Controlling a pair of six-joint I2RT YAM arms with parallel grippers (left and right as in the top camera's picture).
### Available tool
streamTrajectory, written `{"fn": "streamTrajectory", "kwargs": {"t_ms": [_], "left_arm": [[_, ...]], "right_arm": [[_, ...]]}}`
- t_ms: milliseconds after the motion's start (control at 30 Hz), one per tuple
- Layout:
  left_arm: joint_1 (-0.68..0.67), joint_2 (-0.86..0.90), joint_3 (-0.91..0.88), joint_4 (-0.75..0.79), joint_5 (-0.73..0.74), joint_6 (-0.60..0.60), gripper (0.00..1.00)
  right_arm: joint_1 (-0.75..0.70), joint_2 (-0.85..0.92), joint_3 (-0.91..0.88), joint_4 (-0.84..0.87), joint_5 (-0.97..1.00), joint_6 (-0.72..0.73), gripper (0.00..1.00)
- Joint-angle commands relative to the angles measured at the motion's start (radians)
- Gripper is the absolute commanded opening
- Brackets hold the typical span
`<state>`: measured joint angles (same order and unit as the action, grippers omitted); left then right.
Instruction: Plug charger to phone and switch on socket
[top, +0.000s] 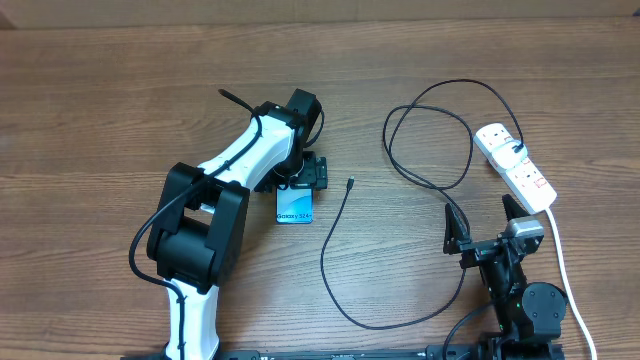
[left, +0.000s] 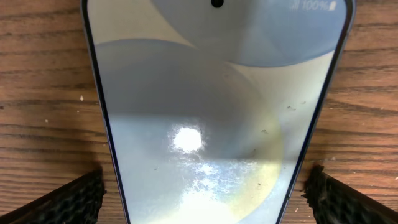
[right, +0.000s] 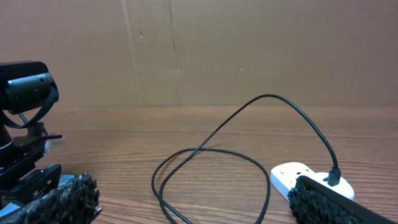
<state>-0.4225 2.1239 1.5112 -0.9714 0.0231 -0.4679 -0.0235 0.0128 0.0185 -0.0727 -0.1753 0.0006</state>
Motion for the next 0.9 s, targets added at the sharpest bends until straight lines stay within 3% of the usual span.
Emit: {"fn": "streamTrajectory", "kwargs": {"t_ms": [0, 333, 867], "left_arm": [[0.011, 0.014, -0.005, 0.006, 0.014, -0.008, 0.98], [0.010, 0.014, -0.005, 0.008, 0.014, -0.008, 0.84], [0.010, 0.014, -0.005, 0.001, -0.007, -0.008, 0.78]], "right_arm": [[0.006, -0.010, -0.010, 0.003, 0.006, 0.003, 1.00], [0.006, -0.010, -0.010, 0.003, 0.006, 0.003, 1.00], [0.006, -0.010, -0.010, 0.003, 0.006, 0.003, 1.00]]}}
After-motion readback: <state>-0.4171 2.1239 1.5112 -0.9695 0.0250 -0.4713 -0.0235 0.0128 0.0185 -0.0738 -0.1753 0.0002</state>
